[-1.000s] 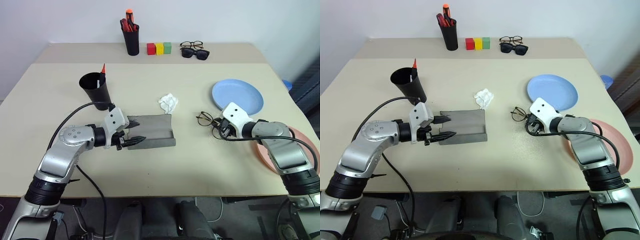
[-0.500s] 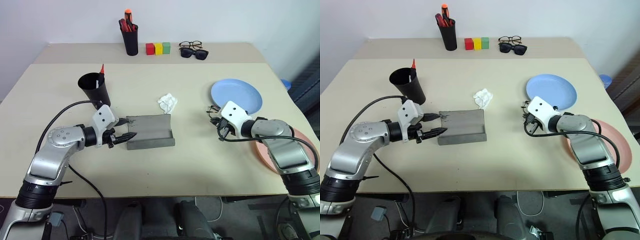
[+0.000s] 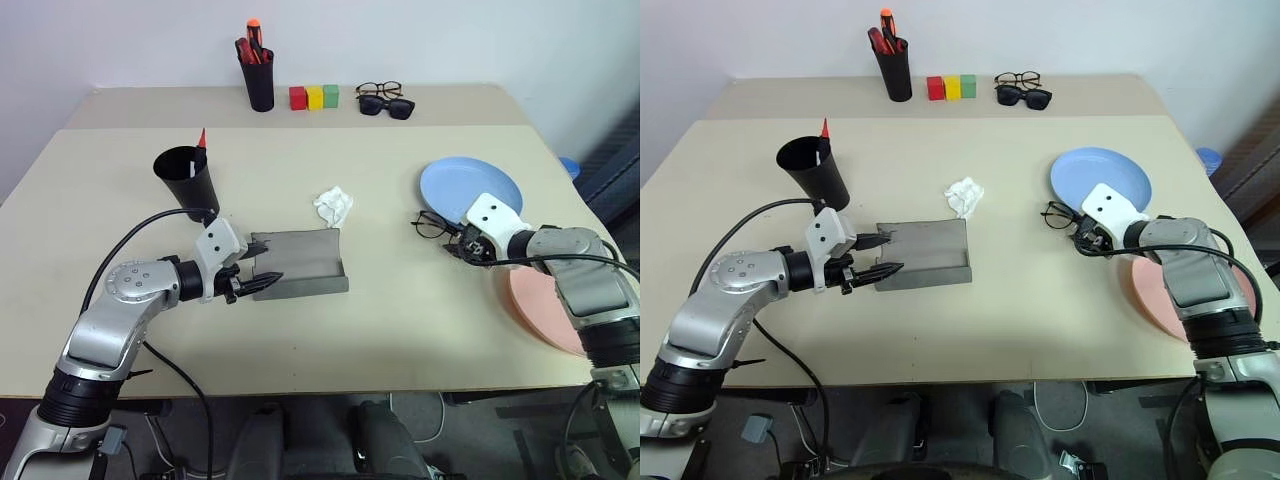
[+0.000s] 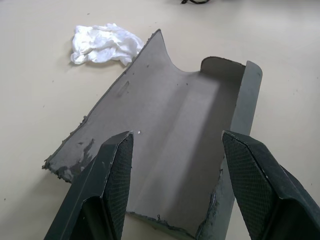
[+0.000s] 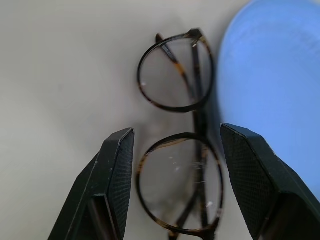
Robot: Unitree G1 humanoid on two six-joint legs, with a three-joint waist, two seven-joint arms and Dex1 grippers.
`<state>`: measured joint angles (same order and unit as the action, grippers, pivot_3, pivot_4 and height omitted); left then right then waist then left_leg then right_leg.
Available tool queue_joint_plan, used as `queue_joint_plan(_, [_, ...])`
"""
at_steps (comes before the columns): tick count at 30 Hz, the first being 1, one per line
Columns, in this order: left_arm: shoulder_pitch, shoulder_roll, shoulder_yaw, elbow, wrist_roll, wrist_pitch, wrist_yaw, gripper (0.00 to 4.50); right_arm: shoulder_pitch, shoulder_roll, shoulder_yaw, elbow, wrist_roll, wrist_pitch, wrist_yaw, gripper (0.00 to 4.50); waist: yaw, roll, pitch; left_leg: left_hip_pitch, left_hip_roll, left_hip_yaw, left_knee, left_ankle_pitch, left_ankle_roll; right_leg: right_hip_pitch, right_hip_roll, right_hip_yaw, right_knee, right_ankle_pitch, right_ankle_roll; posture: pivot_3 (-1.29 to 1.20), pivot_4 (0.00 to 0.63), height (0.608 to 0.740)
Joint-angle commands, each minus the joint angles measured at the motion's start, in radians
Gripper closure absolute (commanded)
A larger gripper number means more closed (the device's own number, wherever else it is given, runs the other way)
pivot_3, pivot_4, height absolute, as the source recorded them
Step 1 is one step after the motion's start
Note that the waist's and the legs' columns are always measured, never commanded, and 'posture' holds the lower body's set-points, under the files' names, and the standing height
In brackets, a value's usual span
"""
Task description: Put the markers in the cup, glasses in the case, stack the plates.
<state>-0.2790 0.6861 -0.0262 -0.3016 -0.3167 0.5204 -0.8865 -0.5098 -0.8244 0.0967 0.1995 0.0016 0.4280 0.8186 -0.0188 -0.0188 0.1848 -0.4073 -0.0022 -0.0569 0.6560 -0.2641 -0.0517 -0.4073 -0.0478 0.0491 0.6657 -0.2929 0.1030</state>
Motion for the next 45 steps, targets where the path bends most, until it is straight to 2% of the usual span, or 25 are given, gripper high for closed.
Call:
queue_joint_plan(1, [0.006, 0.008, -0.001, -0.039, -0.008, -0.006, -0.002, 1.63, -0.015, 0.001, -0.024, 0.021, -0.002, -0.028, -0.004, 1.76, 0.001, 0.0, 0.0, 0.0, 0.0, 0.0, 0.0, 0.0, 0.0, 0.0, 0.0, 0.0, 0.0, 0.0, 0.0, 0.0, 0.15, 0.74])
queue_joint_plan(6, [0.009, 0.004, -0.008, -0.038, -0.003, -0.014, -0.002, 1.63, -0.03, 0.015, -0.007, 0.043, -0.011, -0.036, -0.003, 1.76, 0.002, 0.0, 0.0, 0.0, 0.0, 0.0, 0.0, 0.0, 0.0, 0.0, 0.0, 0.0, 0.0, 0.0, 0.0, 0.0, 0.15, 0.74])
queue_joint_plan(21, [0.008, 0.001, -0.028, -0.025, 0.006, -0.034, -0.001, 1.63, -0.04, 0.012, -0.013, -0.053, -0.001, 0.072, 0.03, 1.76, 0.002, 0.0, 0.0, 0.0, 0.0, 0.0, 0.0, 0.0, 0.0, 0.0, 0.0, 0.0, 0.0, 0.0, 0.0, 0.0, 0.15, 0.74])
queue_joint_plan(24, [0.006, 0.0, -0.032, -0.022, 0.006, -0.038, -0.001, 1.63, -0.047, 0.01, -0.001, -0.034, -0.021, 0.07, 0.019, 2.56, 0.002, 0.0, 0.0, 0.0, 0.0, 0.0, 0.0, 0.0, 0.0, 0.0, 0.0, 0.0, 0.0, 0.0, 0.0, 0.0, 0.15, 0.74])
queue_joint_plan(28, [0.002, 0.001, -0.035, -0.01, 0.009, -0.049, -0.001, 1.63, -0.063, 0.015, 0.004, 0.004, -0.039, 0.066, 0.009, 4.49, 0.001, 0.0, 0.0, 0.0, 0.0, 0.0, 0.0, 0.0, 0.0, 0.0, 0.0, 0.0, 0.0, 0.0, 0.0, 0.0, 0.15, 0.74])
queue_joint_plan(38, [0.012, 0.003, -0.027, 0.005, 0.021, -0.076, 0.005, 1.63, -0.083, 0.006, 0.021, -0.015, -0.063, 0.009, 0.03, 4.49, 0.001, 0.0, 0.0, 0.0, 0.0, 0.0, 0.001, 0.0, 0.0, 0.0, 0.0, 0.0, 0.0, 0.0, 0.0, 0.0, 0.15, 0.74])
queue_joint_plan(42, [0.018, 0.0, 0.088, 0.051, -0.003, -0.081, 0.063, 1.63, -0.131, 0.019, 0.014, -0.179, -0.011, -0.009, 0.103, 4.49, -0.005, 0.002, 0.001, 0.0, 0.0, 0.0, 0.001, 0.0, 0.0, 0.0, 0.0, 0.0, 0.0, 0.0, 0.0, 0.0, 0.15, 0.74])
queue_joint_plan(45, [0.061, 0.018, 0.174, 0.07, -0.025, -0.095, 0.064, 1.63, -0.204, 0.069, 0.042, -0.267, 0.026, 0.031, 0.137, 4.49, -0.019, 0.003, 0.001, 0.0, 0.001, 0.0, 0.0, 0.0, 0.0, -0.001, 0.001, 0.0, 0.001, 0.0, 0.0, 0.0, 0.15, 0.74])
